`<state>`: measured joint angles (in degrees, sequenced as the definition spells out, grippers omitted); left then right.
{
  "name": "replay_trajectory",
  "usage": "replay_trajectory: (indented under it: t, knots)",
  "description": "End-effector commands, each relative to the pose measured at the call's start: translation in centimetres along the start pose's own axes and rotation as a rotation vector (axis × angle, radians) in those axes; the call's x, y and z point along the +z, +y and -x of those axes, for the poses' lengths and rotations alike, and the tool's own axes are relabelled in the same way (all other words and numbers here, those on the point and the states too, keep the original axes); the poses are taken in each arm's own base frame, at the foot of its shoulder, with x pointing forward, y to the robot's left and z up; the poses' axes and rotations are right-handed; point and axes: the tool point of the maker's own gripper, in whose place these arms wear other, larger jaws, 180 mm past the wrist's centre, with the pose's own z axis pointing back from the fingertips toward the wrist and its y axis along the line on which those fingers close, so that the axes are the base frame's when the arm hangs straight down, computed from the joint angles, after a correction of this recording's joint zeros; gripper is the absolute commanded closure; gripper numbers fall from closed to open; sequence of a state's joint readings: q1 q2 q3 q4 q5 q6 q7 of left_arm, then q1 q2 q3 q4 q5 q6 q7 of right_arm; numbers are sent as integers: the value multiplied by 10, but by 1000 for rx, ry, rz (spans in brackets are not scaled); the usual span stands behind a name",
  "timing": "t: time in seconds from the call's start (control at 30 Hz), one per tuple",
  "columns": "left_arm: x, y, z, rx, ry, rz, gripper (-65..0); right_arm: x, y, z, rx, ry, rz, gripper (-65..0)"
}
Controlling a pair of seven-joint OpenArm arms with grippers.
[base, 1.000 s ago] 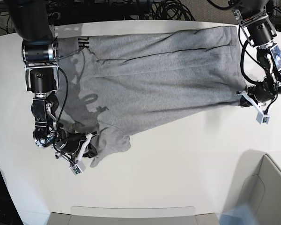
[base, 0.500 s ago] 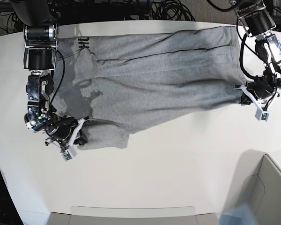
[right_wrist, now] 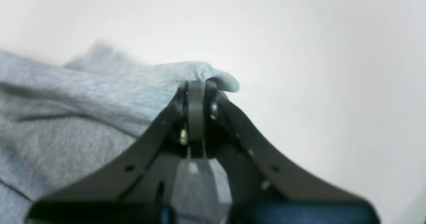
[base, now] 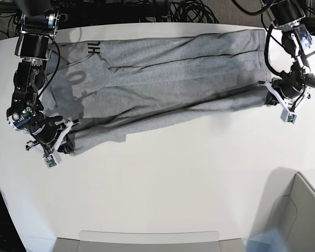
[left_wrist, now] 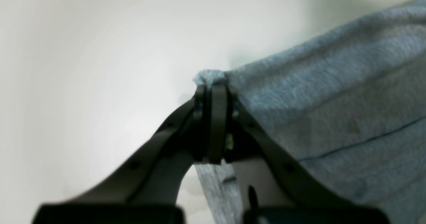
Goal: Fold the T-shirt properly
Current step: 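Lift the hem with both grippers and fold it over toward the collar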
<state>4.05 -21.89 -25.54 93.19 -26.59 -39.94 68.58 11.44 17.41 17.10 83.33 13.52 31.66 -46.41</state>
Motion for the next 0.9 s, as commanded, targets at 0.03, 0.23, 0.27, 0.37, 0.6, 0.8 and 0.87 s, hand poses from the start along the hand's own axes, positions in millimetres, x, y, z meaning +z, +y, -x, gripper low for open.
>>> replay_trajectory:
  t: [0.03, 0.23, 0.27, 0.37, 0.6, 0.8, 0.87]
  knots:
    - [7, 1, -9, -19, -37, -13, 0, 14, -8, -16, 39, -34, 22, 0]
    - [17, -16, 4, -50, -31, -8, 0, 33, -14, 2, 85, 13, 30, 0]
    - [18, -18, 8, -52, -25, -6, 0, 34, -13, 7, 80, 19, 30, 0]
    - [18, -21, 19, -51, -5, -1, 0, 39, -11, 19, 75, 34, 32, 0]
    - [30, -27, 26, -90, 1, -11, 0, 50, 1, 34, 96, 59, 31, 0]
    - [40, -33, 28, -98, -11, -21, 0, 57, 8, 44, 108, 76, 28, 0]
    - [41, -30, 29, -84, -14, -31, 0, 59, 10, 47, 110, 79, 26, 0]
